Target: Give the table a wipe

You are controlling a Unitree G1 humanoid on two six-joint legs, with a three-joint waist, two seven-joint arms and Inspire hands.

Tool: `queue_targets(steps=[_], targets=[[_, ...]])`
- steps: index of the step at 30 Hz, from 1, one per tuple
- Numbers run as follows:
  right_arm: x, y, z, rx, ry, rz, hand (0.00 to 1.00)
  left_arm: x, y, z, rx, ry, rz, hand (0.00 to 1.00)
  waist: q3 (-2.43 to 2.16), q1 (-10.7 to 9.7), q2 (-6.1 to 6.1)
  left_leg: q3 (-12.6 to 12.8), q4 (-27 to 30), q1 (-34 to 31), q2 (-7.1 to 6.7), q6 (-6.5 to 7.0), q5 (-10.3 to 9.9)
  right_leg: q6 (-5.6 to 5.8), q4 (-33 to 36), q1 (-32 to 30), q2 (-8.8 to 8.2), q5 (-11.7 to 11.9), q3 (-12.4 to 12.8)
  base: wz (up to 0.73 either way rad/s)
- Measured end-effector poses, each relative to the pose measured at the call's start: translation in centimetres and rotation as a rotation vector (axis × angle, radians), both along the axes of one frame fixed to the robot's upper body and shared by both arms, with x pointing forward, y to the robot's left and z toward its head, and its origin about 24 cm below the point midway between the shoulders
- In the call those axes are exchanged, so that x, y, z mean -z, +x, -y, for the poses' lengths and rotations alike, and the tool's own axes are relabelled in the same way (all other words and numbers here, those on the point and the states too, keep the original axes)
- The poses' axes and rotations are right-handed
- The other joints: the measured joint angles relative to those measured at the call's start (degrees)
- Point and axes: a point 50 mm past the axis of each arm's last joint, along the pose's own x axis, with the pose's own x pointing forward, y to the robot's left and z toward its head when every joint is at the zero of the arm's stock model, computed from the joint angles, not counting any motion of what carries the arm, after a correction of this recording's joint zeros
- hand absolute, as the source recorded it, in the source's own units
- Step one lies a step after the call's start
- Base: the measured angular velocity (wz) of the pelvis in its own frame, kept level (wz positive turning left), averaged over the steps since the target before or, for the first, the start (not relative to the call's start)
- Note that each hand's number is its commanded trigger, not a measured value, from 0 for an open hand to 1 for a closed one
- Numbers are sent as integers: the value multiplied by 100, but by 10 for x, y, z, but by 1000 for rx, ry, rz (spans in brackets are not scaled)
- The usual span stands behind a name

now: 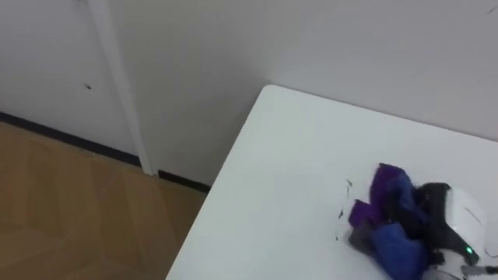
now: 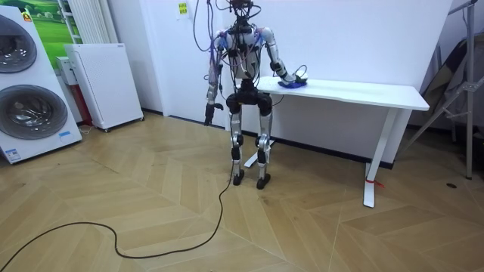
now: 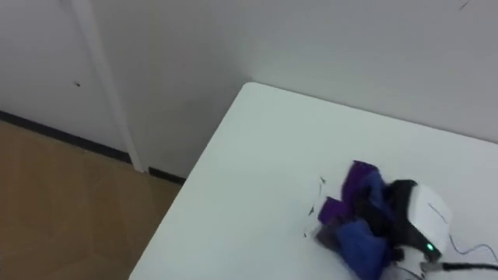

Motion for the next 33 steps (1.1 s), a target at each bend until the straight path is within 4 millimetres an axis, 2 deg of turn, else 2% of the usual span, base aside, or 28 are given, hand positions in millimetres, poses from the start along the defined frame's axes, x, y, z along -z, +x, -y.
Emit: queue_targets(steps=[3,5,7,9,12,16,19,20,22,24,25,27,28,30,33], targets=[[1,-15,19,148,43,18,100,-2,-1,-3,-13,15,9,0,-5,-194,-19,7,-6,26,-9,24,-15,5,-10,49,-6,3,47,0],[2,-25,26,190,51,6,100,-4,2,-5,-19,29,41,0,-42,-270,-57,6,-7,37,-7,44,-31,8,-12,63,-2,1,88,0],[2,-31,31,215,51,-7,100,-6,3,-6,-25,37,63,0,-48,-342,-88,5,-7,52,-7,45,-32,9,-11,71,0,2,130,-2],[2,-38,36,235,46,-23,100,-6,3,-6,-24,37,64,0,-62,-340,-106,45,2,93,2,45,-32,9,-10,95,6,2,105,-8],[2,-38,36,226,44,-32,100,-6,3,-5,-24,35,62,0,-62,-291,-123,75,-6,94,10,43,-36,11,-10,68,18,4,122,-10],[1,-22,29,186,43,-58,100,-2,1,3,17,15,29,0,-48,-105,-138,95,-12,102,19,34,-44,18,-11,33,59,10,268,-31],[-4,3,16,90,8,-93,100,3,-2,14,62,-21,-5,0,-17,140,-111,29,-10,98,31,12,-68,18,-22,-56,117,32,257,-61],[-6,14,6,15,-15,-113,100,4,0,18,81,-37,-12,0,16,226,-78,-85,12,84,38,14,-92,-19,-18,-91,159,63,266,-44],[-12,31,-12,-107,-49,-131,100,7,7,23,90,-52,-12,0,53,346,-51,-93,58,4,72,-14,-108,-57,28,-196,194,86,260,-24],[-25,61,-49,-350,-112,-133,100,8,17,26,123,-59,-1,0,134,557,-13,-94,85,-143,122,-91,-77,-133,91,-377,232,122,152,-8],[-28,69,-61,-410,-126,-127,100,8,21,26,130,-58,4,0,162,605,-11,-107,86,-174,136,-114,-63,-148,88,-406,239,131,96,7],[-37,93,-98,-576,-151,-102,100,9,25,29,155,-64,7,0,207,663,-12,-250,92,-274,148,-164,-18,-217,70,-458,258,105,-27,28],[-39,97,-103,-602,-157,-100,100,9,26,30,164,-66,6,0,208,683,-7,-270,91,-286,139,-166,-11,-235,66,-465,263,90,-40,24],[-45,108,-113,-655,-162,-88,100,10,22,32,175,-72,-7,0,203,866,-9,-307,105,-358,139,-201,12,-277,72,-561,289,37,-55,11],[-43,104,-111,-665,-160,-80,100,8,12,34,169,-77,-13,0,196,781,-27,-386,200,-426,145,-222,5,-289,55,-565,268,-11,-198,25]])
